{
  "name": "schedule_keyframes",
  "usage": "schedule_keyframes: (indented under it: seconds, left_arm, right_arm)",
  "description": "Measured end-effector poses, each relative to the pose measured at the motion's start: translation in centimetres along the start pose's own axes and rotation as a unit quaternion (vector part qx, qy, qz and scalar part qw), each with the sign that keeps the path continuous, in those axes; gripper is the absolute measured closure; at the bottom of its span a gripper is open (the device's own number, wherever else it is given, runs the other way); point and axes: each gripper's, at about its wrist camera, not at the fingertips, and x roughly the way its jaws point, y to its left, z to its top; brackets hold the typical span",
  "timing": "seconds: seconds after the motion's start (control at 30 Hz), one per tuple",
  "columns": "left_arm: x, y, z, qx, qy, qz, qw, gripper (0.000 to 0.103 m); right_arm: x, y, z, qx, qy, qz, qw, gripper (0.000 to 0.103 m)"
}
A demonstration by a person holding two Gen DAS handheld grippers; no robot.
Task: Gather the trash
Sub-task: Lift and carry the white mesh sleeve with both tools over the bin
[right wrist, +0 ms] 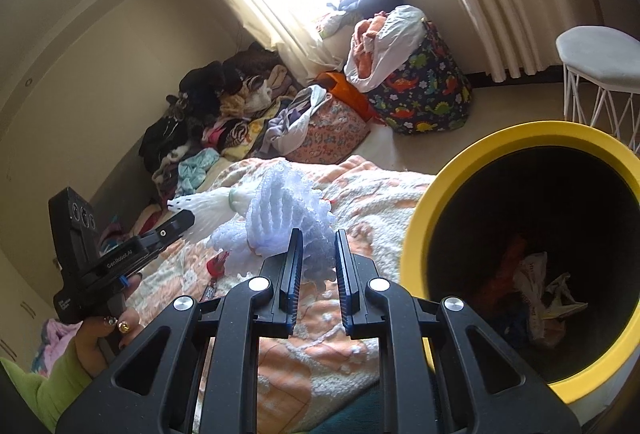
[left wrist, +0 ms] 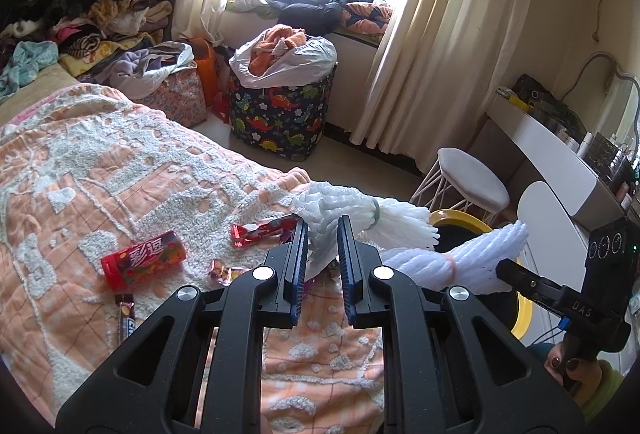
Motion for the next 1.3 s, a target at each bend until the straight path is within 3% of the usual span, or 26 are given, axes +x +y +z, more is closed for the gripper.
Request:
schedule_keyframes:
  seconds: [0.7,1.3]
  left_arm:
    - [3.5,-5.3,0.2,0.045,0.018,-0.01,0.9988,0.093]
    - [8.2,-10.3,-1.2,0.088,0.055,-0.023,0.9943,0.093]
  right_arm:
    - [-4.7,-5.5,2.0,0.06,-0.063,-0.015,0.996,0.087]
    - [-7.6,-10.2,3.0,0.1,-0.094,-0.034,0.99,0.089]
